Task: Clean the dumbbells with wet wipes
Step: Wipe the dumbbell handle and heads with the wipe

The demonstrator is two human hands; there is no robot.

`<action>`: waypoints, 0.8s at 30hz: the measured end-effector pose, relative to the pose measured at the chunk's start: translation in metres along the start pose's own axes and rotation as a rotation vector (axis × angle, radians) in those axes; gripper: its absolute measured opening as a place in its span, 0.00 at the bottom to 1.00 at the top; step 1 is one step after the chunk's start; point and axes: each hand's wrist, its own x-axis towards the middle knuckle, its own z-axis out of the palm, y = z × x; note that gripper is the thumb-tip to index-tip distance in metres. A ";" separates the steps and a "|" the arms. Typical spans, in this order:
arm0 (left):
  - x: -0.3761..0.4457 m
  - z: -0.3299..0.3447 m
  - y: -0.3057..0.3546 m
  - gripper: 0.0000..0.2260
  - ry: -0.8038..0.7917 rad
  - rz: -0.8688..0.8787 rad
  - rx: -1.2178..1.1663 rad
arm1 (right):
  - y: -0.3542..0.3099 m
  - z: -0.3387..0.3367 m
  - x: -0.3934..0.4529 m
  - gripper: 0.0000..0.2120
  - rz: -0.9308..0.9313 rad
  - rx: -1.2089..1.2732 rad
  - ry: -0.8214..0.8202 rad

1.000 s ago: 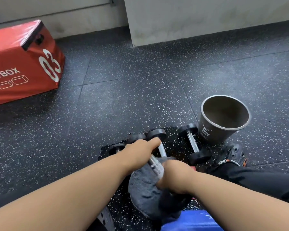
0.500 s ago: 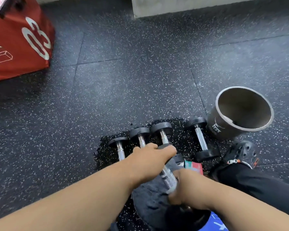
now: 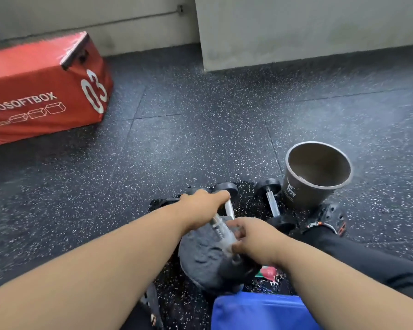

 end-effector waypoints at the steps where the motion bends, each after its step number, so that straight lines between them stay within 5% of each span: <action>1: -0.015 -0.002 0.006 0.32 -0.002 0.017 0.000 | 0.000 0.004 -0.001 0.21 -0.010 -0.028 0.038; 6: -0.046 -0.002 0.008 0.34 -0.037 -0.010 -0.010 | 0.003 0.020 -0.014 0.25 0.045 -0.134 0.170; 10: -0.061 -0.010 0.005 0.31 -0.085 0.035 -0.099 | -0.008 0.026 -0.025 0.14 0.043 -0.228 0.193; 17: -0.052 -0.009 -0.012 0.53 -0.086 0.048 -0.048 | 0.001 0.024 -0.030 0.16 0.114 -0.330 0.175; 19: -0.048 -0.012 -0.012 0.47 -0.087 0.071 -0.026 | 0.004 0.023 -0.027 0.20 0.105 -0.337 0.165; 22: -0.037 -0.020 -0.010 0.25 -0.132 0.143 -0.058 | 0.008 0.024 -0.021 0.11 0.100 -0.272 0.117; 24: -0.027 -0.025 -0.008 0.23 -0.156 0.195 -0.046 | 0.009 0.023 -0.015 0.12 0.040 -0.165 0.054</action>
